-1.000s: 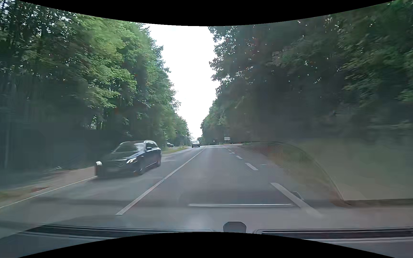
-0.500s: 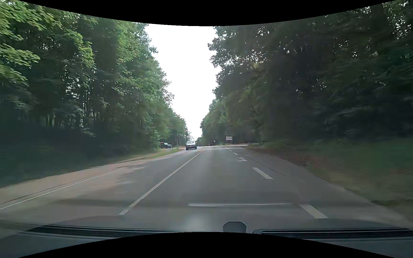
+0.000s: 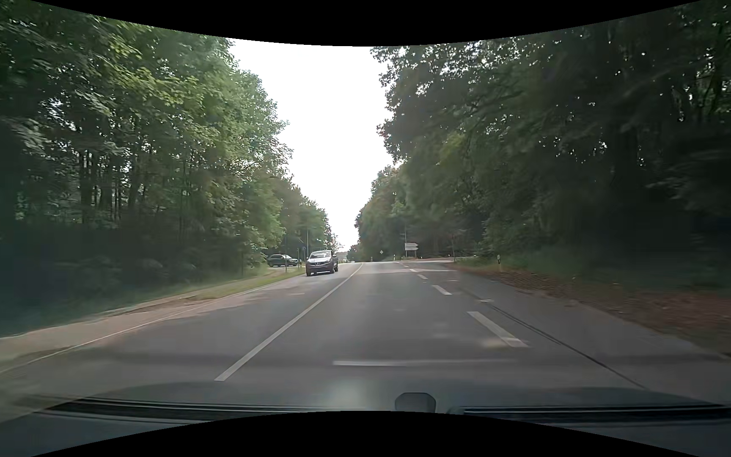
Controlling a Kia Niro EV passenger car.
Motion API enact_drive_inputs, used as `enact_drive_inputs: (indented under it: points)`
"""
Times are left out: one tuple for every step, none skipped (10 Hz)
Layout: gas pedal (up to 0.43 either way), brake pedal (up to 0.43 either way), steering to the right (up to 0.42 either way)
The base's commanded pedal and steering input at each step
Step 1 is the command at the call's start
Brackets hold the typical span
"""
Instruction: Follow the waypoints while adhering to traffic rules and regulations
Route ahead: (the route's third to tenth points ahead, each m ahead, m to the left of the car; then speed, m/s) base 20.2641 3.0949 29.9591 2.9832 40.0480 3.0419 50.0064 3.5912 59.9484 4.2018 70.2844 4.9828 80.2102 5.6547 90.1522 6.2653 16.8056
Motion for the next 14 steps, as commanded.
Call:
enact_drive_inputs:
  points:
    - [0.228, 0.0, -0.005]
    - [0.228, 0.0, -0.005]
    - [0.228, 0.0, -0.005]
    - [0.228, 0.0, -0.005]
    - [0.228, 0.0, -0.005]
    - [0.228, 0.0, -0.005]
    - [0.228, 0.0, -0.005]
    - [0.228, 0.0, -0.005]
    - [0.228, 0.0, -0.005]
    - [0.228, 0.0, -0.005]
    - [0.228, 0.0, -0.005]
    - [0.228, 0.0, -0.005]
    - [0.228, 0.0, -0.005]
    - [0.228, 0.0, -0.006]
